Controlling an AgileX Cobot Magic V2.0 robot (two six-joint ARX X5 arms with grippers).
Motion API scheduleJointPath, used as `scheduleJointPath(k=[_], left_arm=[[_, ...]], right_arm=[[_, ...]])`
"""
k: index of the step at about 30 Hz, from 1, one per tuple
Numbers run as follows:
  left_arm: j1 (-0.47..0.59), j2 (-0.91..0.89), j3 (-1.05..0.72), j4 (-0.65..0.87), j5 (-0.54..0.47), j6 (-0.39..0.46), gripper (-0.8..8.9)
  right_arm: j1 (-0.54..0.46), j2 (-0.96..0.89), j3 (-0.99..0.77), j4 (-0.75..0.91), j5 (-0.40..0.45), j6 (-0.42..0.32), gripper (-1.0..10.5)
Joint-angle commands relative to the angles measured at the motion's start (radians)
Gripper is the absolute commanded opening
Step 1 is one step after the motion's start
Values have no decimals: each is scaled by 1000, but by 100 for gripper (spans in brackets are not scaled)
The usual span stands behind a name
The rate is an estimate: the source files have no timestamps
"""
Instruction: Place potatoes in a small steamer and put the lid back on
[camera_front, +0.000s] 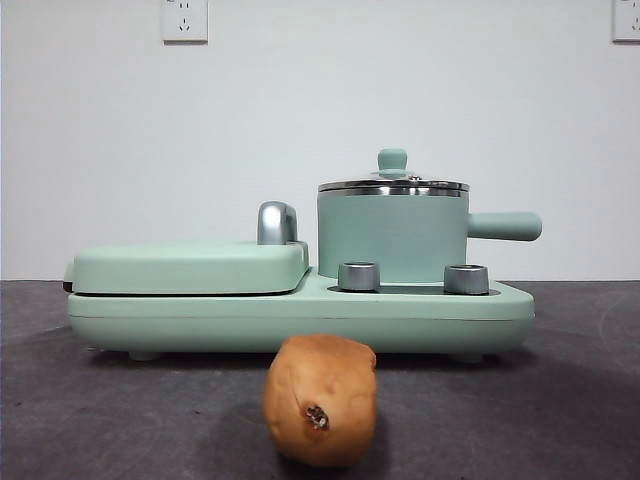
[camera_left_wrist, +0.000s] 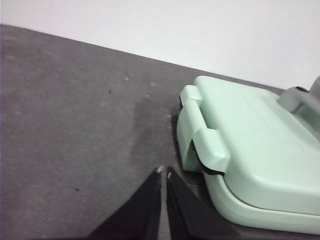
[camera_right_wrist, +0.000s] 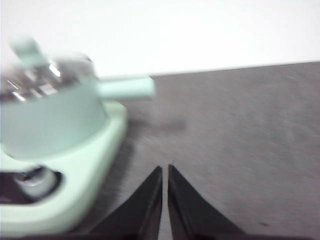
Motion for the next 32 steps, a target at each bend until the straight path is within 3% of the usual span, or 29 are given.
scheduleJointPath(k=[1, 5, 12, 18, 24, 30, 32], left_arm=[[-2, 3, 13, 6, 32, -71, 14], [-13, 30, 85, -12, 63, -114, 14], [-31, 173, 278, -132, 108, -103, 15], [-40, 364, 473, -232, 242, -71, 18], [-61, 571, 685, -337, 351, 1, 18], [-89, 764, 870, -414, 455, 105, 18], [-97, 807, 909, -420, 484, 124, 18]], right_arm=[[1, -1, 30, -5, -24, 152, 14], [4, 15, 104, -61, -54, 218, 13], [6, 123, 349, -250, -93, 242, 13], [6, 292, 570, -379, -243, 230, 13], [6, 478, 747, -504, -452, 114, 13], [6, 617, 853, -554, -593, -8, 13], [6, 639, 870, -554, -603, -26, 13]])
